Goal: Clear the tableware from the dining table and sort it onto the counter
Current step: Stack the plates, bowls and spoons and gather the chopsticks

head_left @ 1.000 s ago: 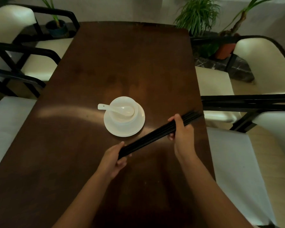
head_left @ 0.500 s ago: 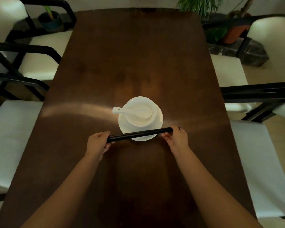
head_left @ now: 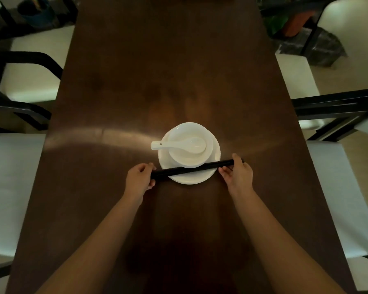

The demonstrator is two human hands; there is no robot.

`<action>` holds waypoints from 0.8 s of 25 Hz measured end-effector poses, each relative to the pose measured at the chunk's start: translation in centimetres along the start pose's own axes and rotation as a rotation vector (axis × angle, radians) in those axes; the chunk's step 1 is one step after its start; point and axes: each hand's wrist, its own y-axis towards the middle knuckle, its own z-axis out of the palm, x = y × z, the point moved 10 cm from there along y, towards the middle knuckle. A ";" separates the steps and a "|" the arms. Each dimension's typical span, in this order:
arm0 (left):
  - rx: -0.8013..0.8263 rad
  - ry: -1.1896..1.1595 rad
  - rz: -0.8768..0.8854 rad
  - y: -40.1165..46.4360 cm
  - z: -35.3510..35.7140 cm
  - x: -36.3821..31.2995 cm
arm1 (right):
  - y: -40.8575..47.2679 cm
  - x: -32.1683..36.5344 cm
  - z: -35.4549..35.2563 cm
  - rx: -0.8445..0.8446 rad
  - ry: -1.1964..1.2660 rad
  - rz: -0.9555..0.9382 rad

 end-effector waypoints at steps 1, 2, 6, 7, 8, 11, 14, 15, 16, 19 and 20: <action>0.000 0.031 0.016 0.1 -0.1 -0.2 | -0.2 -0.5 -0.1 0.002 -0.003 0.001; 0.008 0.051 0.022 0.2 -0.2 -0.3 | -0.4 -1.0 -0.1 0.009 -0.012 0.006; 0.086 0.036 -0.009 0.4 -0.1 0.0 | -1.4 -2.3 0.0 0.049 -0.071 -0.001; 0.100 0.041 -0.018 0.5 0.0 0.1 | -1.6 -2.3 0.0 0.049 -0.066 0.000; 0.116 0.054 -0.030 0.5 0.1 0.3 | -1.8 -2.4 -0.1 0.043 -0.056 0.011; 0.152 0.213 -0.026 0.6 -0.7 0.3 | -2.7 -3.4 -0.8 0.012 -0.066 0.083; 0.104 0.422 0.204 2.0 -3.4 -3.2 | -3.6 -4.6 -1.4 0.001 -0.153 0.110; 0.101 0.387 0.232 2.7 -4.1 -4.5 | -3.9 -5.0 -1.3 0.009 -0.169 0.109; 0.105 0.328 0.240 3.5 -4.6 -5.8 | -4.2 -5.3 -1.0 0.029 -0.178 0.109; 0.199 0.261 0.253 5.8 -3.2 -9.9 | -4.8 -6.1 0.8 0.146 -0.180 0.123; 0.272 0.282 0.251 6.3 -1.7 -11.0 | -5.0 -6.4 1.3 0.183 -0.188 0.127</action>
